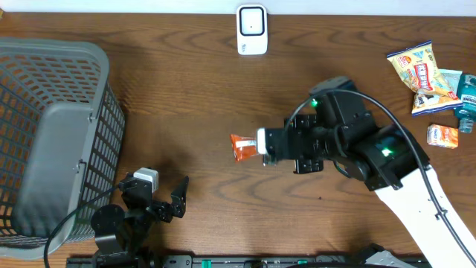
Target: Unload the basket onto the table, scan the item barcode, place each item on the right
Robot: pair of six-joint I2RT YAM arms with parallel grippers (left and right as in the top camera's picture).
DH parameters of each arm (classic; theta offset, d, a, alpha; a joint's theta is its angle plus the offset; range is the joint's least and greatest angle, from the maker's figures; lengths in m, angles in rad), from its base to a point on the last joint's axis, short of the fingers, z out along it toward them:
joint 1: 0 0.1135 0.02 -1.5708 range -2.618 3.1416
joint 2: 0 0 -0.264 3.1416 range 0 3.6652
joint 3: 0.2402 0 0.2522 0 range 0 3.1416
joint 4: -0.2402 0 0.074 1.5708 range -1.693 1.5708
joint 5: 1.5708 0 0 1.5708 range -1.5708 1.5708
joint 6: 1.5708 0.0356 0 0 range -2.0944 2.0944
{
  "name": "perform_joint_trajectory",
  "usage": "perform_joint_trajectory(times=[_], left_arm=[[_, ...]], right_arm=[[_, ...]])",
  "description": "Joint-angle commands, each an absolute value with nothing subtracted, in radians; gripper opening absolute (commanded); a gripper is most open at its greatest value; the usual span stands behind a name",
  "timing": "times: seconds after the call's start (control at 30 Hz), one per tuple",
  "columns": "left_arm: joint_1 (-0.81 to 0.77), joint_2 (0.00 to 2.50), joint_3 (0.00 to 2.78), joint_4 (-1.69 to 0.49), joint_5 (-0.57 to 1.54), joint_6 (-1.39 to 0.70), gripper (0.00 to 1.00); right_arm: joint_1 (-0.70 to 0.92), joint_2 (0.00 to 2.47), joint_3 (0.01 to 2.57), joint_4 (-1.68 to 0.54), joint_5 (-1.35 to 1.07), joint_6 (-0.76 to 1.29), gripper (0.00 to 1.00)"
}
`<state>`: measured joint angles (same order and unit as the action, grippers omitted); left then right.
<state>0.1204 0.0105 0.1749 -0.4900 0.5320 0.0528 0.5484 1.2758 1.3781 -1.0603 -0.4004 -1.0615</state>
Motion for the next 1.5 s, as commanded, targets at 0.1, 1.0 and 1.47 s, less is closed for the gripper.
perform_joint_trajectory(times=[0.1, 1.0, 1.47], left_arm=[[0.116, 0.006, 0.178, -0.486, 0.530, 0.059, 0.98], [0.116, 0.006, 0.178, -0.486, 0.530, 0.059, 0.98], [0.116, 0.006, 0.178, -0.486, 0.530, 0.059, 0.98]], right_arm=[[0.551, 1.281, 1.380, -1.063, -0.467, -1.137, 0.01], [0.192, 1.808, 1.380, -0.009, -1.454, -0.350, 0.01], [0.205, 2.437, 1.723, 1.152, -1.252, 1.106, 0.01]])
